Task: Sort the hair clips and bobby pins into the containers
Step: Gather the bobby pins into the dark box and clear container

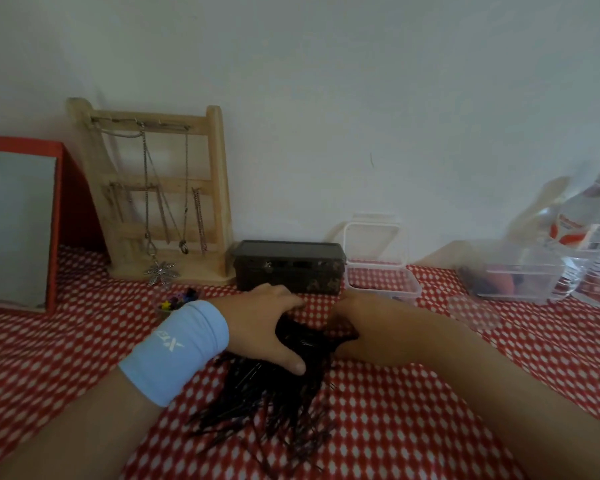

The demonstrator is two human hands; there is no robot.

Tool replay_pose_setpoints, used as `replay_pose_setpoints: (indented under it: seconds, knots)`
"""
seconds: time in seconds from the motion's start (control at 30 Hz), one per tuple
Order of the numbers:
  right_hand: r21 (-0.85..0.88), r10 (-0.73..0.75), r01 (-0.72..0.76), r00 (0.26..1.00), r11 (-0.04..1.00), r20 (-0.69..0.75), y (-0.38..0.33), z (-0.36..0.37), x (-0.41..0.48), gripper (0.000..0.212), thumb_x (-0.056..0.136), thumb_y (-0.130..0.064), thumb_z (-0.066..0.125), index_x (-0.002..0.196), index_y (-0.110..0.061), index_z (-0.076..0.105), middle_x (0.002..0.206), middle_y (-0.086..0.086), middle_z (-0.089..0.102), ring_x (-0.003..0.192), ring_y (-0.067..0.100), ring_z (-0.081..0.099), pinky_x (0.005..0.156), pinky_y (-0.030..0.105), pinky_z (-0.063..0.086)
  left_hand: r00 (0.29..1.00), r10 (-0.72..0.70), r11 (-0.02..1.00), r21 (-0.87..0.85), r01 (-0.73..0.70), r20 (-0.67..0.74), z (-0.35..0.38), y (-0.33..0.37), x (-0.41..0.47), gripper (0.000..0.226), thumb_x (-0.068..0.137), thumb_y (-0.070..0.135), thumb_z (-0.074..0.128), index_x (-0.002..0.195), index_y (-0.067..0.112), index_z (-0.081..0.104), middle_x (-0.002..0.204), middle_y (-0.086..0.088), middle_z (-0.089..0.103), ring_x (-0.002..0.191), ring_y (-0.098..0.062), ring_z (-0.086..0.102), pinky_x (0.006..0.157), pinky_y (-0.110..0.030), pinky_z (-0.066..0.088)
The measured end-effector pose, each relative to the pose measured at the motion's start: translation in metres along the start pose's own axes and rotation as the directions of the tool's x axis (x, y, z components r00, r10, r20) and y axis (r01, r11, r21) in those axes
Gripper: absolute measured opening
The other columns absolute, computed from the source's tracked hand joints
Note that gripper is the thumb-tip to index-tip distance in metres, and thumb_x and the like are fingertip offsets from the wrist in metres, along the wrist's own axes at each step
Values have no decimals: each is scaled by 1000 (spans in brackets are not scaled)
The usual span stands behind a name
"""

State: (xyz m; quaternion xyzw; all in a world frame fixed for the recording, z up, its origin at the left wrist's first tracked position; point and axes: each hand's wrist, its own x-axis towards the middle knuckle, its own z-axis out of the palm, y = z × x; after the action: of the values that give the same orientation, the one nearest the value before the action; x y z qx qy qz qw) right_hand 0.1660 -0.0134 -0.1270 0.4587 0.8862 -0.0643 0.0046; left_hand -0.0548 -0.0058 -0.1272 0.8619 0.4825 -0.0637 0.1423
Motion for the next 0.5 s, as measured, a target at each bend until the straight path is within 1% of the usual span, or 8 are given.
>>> replay_pose_setpoints:
  seconds: [0.07,0.13,0.2,0.23,0.3,0.4,0.43,0.5]
  knots:
    - [36,-46,47,998,998,-43,-5,6,1,57,87,-38,66,140,-27,48,136,-3,42,124,14,45,105,31,43,999,-29,999,46,28,28,-2,-4,-1,92,72,72,66,147,29,35,146,9,32,135,-15,30,113,-38,33]
    - [69,-119,120,993,990,-11,-13,11,2,69,87,-30,66,150,-25,37,145,-2,36,131,14,36,113,31,34,1000,-10,1000,26,11,-15,0,-3,0,73,74,68,67,133,28,53,130,7,44,122,-14,40,105,-36,40]
    - [105,-157,155,987,982,15,-17,11,4,67,91,-25,66,152,-26,37,145,-4,39,131,12,37,112,26,33,996,11,1000,-5,-12,-93,0,-2,3,56,76,63,69,117,24,65,113,7,51,107,-13,48,97,-35,45]
    - [115,-160,158,987,981,10,-15,10,5,64,92,-26,66,150,-28,40,143,-6,43,129,10,40,109,24,34,992,12,1000,-23,-15,-129,1,-3,4,52,77,61,69,114,24,67,109,7,53,103,-13,51,94,-36,47]
    - [117,-155,154,988,981,-1,-10,9,6,57,93,-29,68,146,-31,47,141,-9,48,127,8,44,107,23,36,983,-2,999,-36,-5,-185,3,-5,5,53,78,63,67,116,25,67,112,8,53,104,-11,51,94,-35,47]
    - [93,-152,153,988,984,-19,-5,11,9,51,94,-29,67,143,-31,51,140,-9,49,127,9,44,109,26,36,979,6,1000,9,-4,-204,7,-11,5,66,77,70,61,127,27,59,126,10,46,117,-11,41,100,-35,43]
    - [81,-152,154,988,985,-26,-5,14,9,54,95,-31,66,145,-31,48,141,-8,47,129,10,42,110,27,35,981,9,1000,10,-7,-193,7,-13,5,69,77,72,61,130,27,56,127,10,46,118,-11,41,101,-34,42]
    - [53,-160,162,986,985,-41,-7,21,10,60,97,-33,61,152,-30,37,147,-6,41,134,12,36,113,26,30,983,16,1000,-9,-18,-181,9,-16,4,67,78,71,60,129,27,57,121,10,49,114,-11,47,99,-34,44]
